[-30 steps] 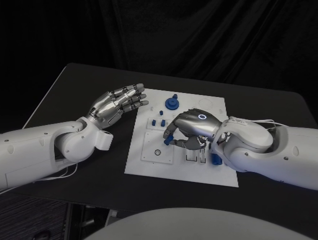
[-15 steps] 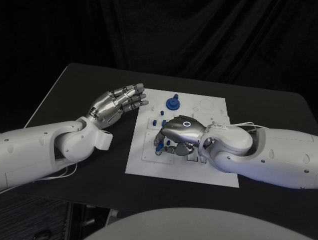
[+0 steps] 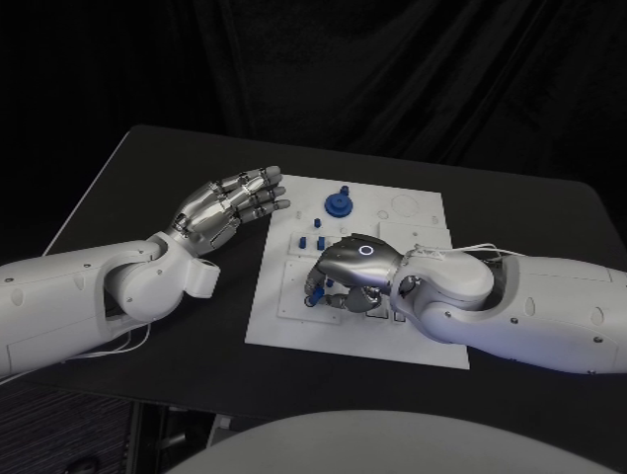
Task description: Assemble the parts on the task board
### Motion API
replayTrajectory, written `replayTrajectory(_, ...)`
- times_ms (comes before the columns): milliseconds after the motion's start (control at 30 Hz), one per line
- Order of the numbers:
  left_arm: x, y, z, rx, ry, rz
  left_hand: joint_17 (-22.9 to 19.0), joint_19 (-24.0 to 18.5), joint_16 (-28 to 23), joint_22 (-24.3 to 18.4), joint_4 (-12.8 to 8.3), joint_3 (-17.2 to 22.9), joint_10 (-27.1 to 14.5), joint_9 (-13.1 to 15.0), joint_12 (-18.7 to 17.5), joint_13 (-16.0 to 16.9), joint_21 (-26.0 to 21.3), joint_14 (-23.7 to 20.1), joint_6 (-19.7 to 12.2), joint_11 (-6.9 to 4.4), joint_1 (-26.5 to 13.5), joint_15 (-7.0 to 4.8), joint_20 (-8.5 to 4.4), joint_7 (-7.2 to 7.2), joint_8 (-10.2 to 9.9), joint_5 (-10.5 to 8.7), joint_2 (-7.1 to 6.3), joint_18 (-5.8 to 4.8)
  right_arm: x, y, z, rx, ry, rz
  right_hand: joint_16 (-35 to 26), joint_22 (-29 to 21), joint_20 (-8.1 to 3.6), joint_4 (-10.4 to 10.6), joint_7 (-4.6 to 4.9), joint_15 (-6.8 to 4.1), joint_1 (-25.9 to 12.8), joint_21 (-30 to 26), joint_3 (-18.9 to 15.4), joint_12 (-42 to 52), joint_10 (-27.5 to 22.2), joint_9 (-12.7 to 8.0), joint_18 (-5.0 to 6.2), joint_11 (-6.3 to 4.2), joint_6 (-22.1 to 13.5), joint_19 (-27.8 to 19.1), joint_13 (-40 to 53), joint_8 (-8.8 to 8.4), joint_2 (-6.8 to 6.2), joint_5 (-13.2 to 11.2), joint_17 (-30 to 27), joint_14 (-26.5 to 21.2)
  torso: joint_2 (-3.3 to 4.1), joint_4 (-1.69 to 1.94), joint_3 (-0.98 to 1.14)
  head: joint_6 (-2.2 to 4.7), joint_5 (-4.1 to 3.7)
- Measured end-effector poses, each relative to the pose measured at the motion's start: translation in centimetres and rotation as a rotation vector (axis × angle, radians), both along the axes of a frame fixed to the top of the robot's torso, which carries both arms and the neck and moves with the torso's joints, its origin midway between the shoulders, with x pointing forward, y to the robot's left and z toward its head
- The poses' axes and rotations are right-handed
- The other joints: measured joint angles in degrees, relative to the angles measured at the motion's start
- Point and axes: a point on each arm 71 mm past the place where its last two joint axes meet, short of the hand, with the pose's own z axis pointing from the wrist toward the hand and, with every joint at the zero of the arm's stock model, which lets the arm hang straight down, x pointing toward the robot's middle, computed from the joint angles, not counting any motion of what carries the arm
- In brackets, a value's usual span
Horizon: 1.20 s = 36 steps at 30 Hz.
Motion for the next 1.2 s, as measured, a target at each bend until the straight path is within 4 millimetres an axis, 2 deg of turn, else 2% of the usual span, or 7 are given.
replayTrajectory(233, 0.0, 0.0, 0.0, 0.0, 0.002, -0.001, 0.0, 0.0, 0.0, 0.0, 0.0, 0.0, 0.0, 0.0, 0.0, 0.0, 0.0, 0.0, 0.0, 0.0, -0.23, 0.0, 0.0, 0.0, 0.0, 0.0, -0.23, 0.0, 0.0, 0.4, -0.3, 0.005, 0.004, 0.002, 0.0, 0.0, 0.0, -0.15, 0.0, 0.0, -0.07, -0.15, -0.15, 0.0, -0.01, 0.0, 0.0, 0.0, -0.02, 0.0, 0.05, -0.2, -0.06, 0.0, -0.17, 0.0, -0.05, -0.14, -0.05, 0.0, 0.17)
replayTrajectory(800, 0.0, 0.0, -0.1, 0.003, 0.006, -0.003, 0.0, 0.0, 0.0, -0.09, 0.0, 0.0, 0.0, 0.0, 0.0, -0.01, 0.0, -0.21, 0.0, 0.0, -0.23, -0.21, 0.0, 0.0, 0.0, 0.0, -0.23, 0.0, 0.1, 0.8, -0.7, 0.016, 0.002, 0.001, -0.67, 0.04, 0.0, -0.15, 0.12, 0.2, -0.07, -0.89, -0.15, -0.62, 0.33, 0.11, 0.0, 0.11, -0.53, 0.0, 0.21, -0.51, -0.06, 0.0, -0.82, -0.21, -0.05, 0.01, 0.0, 0.0, -0.4)
replayTrajectory(1200, 0.1, 0.0, -0.2, 0.005, 0.009, -0.005, 0.0, 0.0, 0.0, -0.21, 0.0, 0.48, -0.22, 0.0, 0.0, -0.02, 0.0, -0.21, 0.0, 0.21, -0.23, -0.21, 0.0, 0.0, 0.0, 0.0, -0.22, 0.0, 0.1, 0.7, -1.3, 0.011, 0.015, -0.007, -0.9, 0.04, 0.21, -0.24, 0.12, 0.04, -0.31, -1.24, -0.25, -0.85, 0.84, 0.7, 0.0, -0.01, -0.52, -0.21, 0.54, -0.57, -0.3, -0.71, -0.77, -0.37, -0.01, -0.03, 0.0, 0.0, -0.44)
